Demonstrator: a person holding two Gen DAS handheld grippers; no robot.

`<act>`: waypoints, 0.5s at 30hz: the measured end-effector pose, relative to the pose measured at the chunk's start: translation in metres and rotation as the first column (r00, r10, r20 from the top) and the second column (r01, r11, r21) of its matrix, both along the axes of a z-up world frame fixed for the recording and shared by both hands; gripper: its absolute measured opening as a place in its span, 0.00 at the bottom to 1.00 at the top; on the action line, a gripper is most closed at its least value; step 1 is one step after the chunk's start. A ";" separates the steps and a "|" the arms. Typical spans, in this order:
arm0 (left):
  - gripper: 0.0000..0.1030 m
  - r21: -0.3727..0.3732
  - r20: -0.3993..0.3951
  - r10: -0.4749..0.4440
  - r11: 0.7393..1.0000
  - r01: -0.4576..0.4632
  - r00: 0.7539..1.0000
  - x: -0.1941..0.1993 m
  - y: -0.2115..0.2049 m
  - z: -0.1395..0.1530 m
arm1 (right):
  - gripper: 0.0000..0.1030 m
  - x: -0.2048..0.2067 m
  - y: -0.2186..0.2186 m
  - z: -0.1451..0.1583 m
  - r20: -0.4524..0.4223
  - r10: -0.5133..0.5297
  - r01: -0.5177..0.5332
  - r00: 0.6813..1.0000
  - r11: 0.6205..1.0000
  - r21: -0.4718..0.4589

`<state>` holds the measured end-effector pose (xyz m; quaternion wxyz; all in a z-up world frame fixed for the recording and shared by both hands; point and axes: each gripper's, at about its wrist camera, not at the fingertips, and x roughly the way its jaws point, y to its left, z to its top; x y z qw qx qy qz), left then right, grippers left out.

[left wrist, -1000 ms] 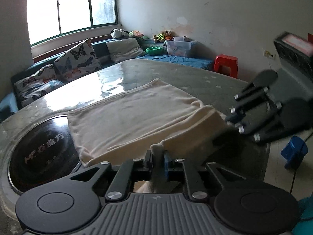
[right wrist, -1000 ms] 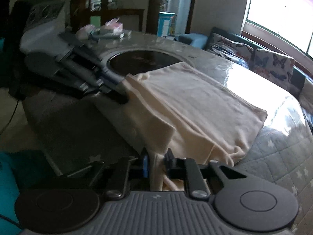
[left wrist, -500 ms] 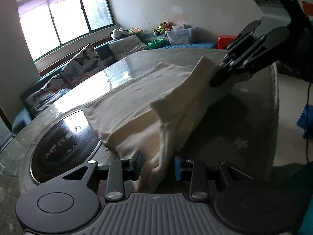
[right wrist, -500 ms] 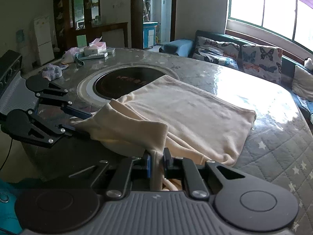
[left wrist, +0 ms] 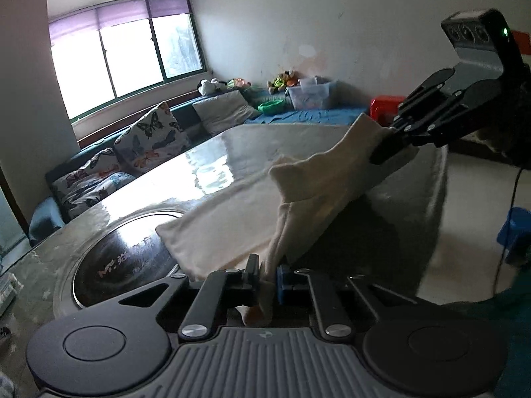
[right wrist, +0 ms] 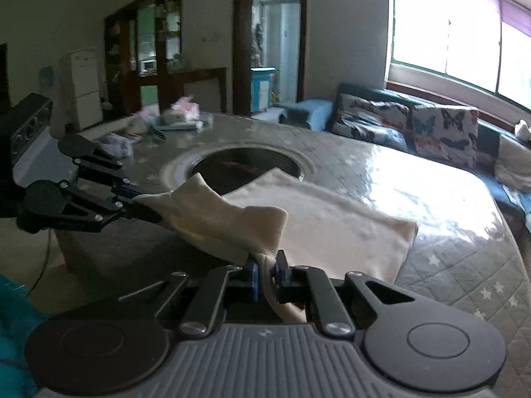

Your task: Fold clothes

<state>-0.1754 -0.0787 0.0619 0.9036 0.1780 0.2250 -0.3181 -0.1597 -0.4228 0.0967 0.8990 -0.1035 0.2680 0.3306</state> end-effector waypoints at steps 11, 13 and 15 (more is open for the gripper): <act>0.11 -0.047 0.000 0.003 0.999 -0.003 1.000 -0.042 0.013 0.027 | 0.07 -0.056 0.003 0.043 0.024 0.070 -0.071 0.997 0.997 0.005; 0.11 -0.053 -0.010 0.018 0.998 -0.018 1.000 -0.026 0.012 0.026 | 0.07 -0.047 0.004 0.043 0.023 0.058 -0.058 0.998 0.998 0.008; 0.11 -0.058 -0.019 0.032 0.998 -0.033 0.999 -0.011 0.010 0.024 | 0.07 -0.035 0.005 0.042 0.021 0.047 -0.047 0.999 0.999 0.004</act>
